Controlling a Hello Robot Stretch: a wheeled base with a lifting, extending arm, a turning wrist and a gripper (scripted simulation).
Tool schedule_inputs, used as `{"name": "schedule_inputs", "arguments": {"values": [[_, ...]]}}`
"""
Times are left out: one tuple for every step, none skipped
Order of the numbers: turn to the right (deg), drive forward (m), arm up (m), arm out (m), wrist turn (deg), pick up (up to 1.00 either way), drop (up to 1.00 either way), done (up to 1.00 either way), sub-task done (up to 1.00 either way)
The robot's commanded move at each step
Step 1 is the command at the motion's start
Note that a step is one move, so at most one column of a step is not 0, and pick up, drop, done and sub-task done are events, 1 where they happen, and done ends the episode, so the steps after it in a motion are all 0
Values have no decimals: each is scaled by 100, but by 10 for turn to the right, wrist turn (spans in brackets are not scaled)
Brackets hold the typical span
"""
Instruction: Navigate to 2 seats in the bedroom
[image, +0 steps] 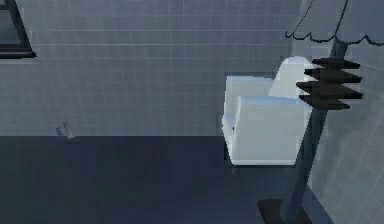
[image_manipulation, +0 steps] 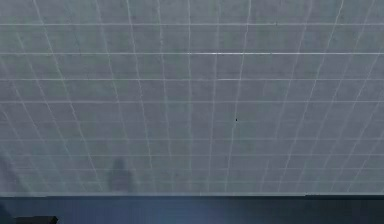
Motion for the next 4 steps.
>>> {"name": "schedule_inputs", "arguments": {"values": [[60,0,0,0,0,0,0,0,0],[0,75,0,0,0,0,0,0,0],[210,0,0,0,0,0,0,0,0],[0,0,0,0,0,0,0,100,0]]}}
